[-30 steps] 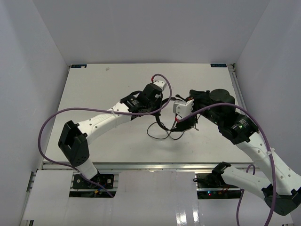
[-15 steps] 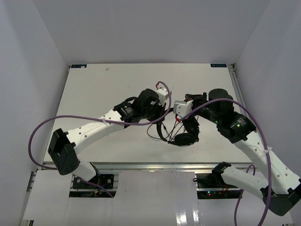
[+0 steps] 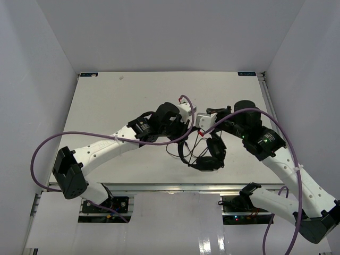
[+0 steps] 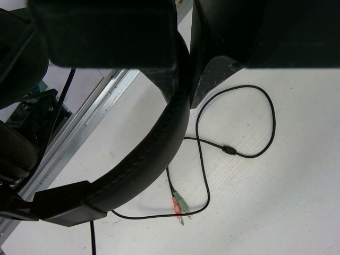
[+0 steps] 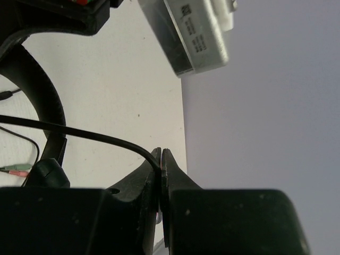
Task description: Wrap the headphones
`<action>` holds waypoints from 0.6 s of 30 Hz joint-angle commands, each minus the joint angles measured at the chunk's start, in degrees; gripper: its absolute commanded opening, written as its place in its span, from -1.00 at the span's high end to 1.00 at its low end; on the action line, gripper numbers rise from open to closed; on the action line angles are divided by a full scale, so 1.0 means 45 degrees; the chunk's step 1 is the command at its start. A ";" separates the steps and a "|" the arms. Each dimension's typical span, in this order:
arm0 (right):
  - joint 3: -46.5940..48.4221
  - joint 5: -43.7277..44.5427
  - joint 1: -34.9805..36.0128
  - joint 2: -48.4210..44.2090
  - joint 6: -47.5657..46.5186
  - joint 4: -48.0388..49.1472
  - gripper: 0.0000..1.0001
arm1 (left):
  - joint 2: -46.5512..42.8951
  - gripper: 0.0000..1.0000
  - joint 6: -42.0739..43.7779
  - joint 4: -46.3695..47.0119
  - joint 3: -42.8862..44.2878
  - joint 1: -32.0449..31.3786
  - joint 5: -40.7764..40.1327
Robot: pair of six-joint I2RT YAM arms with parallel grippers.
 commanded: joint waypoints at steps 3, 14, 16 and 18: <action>0.0162 -0.1283 -0.1310 -0.0027 0.1415 0.1185 0.85 | -0.1793 1.00 0.0043 0.0094 -0.0470 -0.0167 0.0574; -0.0049 -0.3848 -0.3014 -0.0064 0.2749 0.1169 0.85 | -0.2609 1.00 0.0012 -0.0059 -0.0618 -0.0167 0.0150; -0.0114 -0.4184 -0.3109 -0.0087 0.3040 0.1172 0.85 | -0.2573 1.00 0.0015 -0.0120 -0.0521 -0.0156 0.0100; -0.0163 -0.4462 -0.3244 -0.0196 0.3224 0.1191 0.85 | -0.2528 1.00 0.0037 -0.0144 -0.0469 -0.0165 -0.0031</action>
